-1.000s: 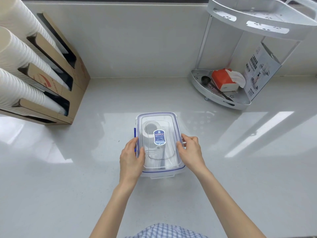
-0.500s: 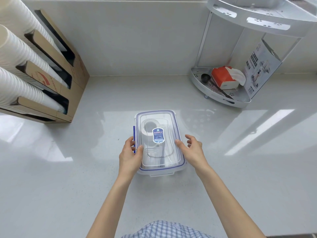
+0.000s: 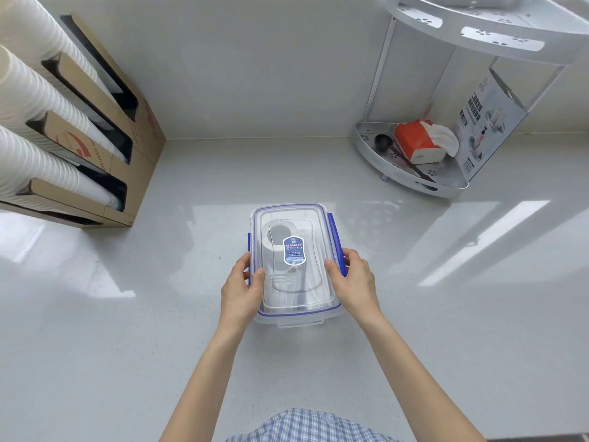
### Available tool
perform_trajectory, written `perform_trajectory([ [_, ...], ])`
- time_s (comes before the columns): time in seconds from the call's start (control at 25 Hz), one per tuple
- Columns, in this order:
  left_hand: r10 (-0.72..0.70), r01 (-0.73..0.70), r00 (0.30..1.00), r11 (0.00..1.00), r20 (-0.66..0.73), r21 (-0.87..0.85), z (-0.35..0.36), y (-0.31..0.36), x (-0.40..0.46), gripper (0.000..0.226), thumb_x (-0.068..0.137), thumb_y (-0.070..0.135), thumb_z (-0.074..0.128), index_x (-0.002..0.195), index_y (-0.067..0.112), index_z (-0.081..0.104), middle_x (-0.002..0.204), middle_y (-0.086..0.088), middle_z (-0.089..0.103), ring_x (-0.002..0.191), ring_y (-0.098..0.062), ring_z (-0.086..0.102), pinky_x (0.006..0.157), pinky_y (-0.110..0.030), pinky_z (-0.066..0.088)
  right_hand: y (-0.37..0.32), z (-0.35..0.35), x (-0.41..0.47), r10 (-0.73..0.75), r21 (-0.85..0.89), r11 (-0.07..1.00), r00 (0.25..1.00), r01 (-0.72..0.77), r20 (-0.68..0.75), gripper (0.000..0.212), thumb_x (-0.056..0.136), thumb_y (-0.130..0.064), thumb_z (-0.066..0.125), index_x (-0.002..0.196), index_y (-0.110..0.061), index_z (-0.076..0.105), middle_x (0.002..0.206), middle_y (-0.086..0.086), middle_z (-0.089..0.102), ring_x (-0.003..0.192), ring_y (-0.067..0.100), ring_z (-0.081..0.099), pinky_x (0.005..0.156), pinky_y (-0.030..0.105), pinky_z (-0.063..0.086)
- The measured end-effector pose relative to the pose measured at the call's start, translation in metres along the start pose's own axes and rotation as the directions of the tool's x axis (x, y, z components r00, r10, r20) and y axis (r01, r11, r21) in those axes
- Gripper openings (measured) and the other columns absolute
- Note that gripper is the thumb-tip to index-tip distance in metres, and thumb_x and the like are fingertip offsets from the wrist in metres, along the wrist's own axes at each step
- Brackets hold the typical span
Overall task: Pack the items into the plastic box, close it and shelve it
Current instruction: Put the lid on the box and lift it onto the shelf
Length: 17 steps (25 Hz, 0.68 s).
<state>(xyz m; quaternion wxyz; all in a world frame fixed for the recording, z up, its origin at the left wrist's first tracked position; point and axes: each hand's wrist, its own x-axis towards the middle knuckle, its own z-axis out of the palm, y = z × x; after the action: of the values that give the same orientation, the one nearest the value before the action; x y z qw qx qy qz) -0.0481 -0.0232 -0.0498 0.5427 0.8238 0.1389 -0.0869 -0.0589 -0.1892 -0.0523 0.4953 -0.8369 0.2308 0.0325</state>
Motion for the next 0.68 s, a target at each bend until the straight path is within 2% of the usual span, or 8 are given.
perform_trajectory([
  [0.08, 0.008, -0.007, 1.000, 1.000, 0.004, -0.007, 0.000, -0.002, 0.001, 0.041, 0.091, 0.015, 0.046, 0.132, 0.015, 0.043, 0.129, -0.004, 0.054, 0.103, -0.016, 0.047, 0.091, -0.030, 0.038, 0.000, 0.001, 0.000, -0.016, -0.038, 0.999, 1.000, 0.015, -0.019, 0.038, 0.091, -0.024, 0.049, 0.124, -0.006, 0.047, 0.121, 0.016, 0.056, 0.107, 0.029, 0.053, 0.095, 0.036, 0.043],
  [0.28, 0.010, -0.010, 1.000, 1.000, 0.005, -0.018, 0.000, -0.004, 0.002, 0.042, 0.090, 0.016, 0.046, 0.132, 0.014, 0.044, 0.129, -0.005, 0.055, 0.107, -0.021, 0.052, 0.096, -0.035, 0.041, -0.004, 0.003, 0.000, -0.077, -0.146, 0.987, 0.995, 0.067, -0.064, 0.032, 0.093, -0.019, 0.046, 0.119, -0.001, 0.048, 0.119, 0.019, 0.052, 0.108, 0.033, 0.050, 0.092, 0.033, 0.037],
  [0.36, 0.015, -0.015, 1.000, 0.999, 0.009, -0.038, -0.001, -0.004, 0.003, 0.042, 0.090, 0.016, 0.048, 0.131, 0.015, 0.045, 0.131, -0.004, 0.054, 0.105, -0.019, 0.051, 0.094, -0.034, 0.040, -0.004, 0.004, 0.000, -0.072, -0.137, 0.989, 0.995, 0.063, -0.063, 0.031, 0.093, -0.019, 0.045, 0.118, -0.001, 0.048, 0.119, 0.018, 0.051, 0.107, 0.033, 0.050, 0.091, 0.034, 0.037],
  [0.44, -0.003, 0.004, 1.000, 0.998, 0.017, -0.058, -0.002, -0.005, 0.003, 0.042, 0.089, 0.019, 0.050, 0.131, 0.017, 0.044, 0.136, -0.005, 0.049, 0.112, -0.021, 0.048, 0.096, -0.034, 0.039, -0.003, 0.003, 0.000, -0.070, -0.115, 0.991, 0.996, 0.063, -0.060, 0.031, 0.092, -0.020, 0.046, 0.117, -0.002, 0.048, 0.119, 0.017, 0.051, 0.106, 0.032, 0.051, 0.091, 0.034, 0.038],
  [0.56, -0.143, 0.152, 0.986, 0.981, 0.089, -0.116, -0.007, -0.009, 0.003, 0.054, 0.087, 0.031, 0.054, 0.137, 0.022, 0.034, 0.141, -0.009, 0.040, 0.129, -0.024, 0.039, 0.102, -0.034, 0.034, -0.002, -0.001, 0.002, -0.061, -0.078, 0.995, 0.997, 0.057, -0.047, 0.030, 0.091, -0.021, 0.049, 0.116, -0.004, 0.050, 0.119, 0.015, 0.052, 0.105, 0.028, 0.051, 0.087, 0.029, 0.037],
  [0.68, -0.281, 0.317, 0.941, 0.927, 0.189, -0.201, -0.010, -0.012, 0.003, 0.071, 0.083, 0.041, 0.055, 0.142, 0.018, 0.021, 0.140, -0.010, 0.045, 0.125, -0.026, 0.046, 0.101, -0.035, 0.036, -0.002, -0.002, 0.003, -0.052, -0.057, 0.997, 0.998, 0.050, -0.026, 0.030, 0.091, -0.021, 0.050, 0.116, -0.005, 0.049, 0.120, 0.014, 0.052, 0.106, 0.026, 0.051, 0.087, 0.028, 0.037],
])
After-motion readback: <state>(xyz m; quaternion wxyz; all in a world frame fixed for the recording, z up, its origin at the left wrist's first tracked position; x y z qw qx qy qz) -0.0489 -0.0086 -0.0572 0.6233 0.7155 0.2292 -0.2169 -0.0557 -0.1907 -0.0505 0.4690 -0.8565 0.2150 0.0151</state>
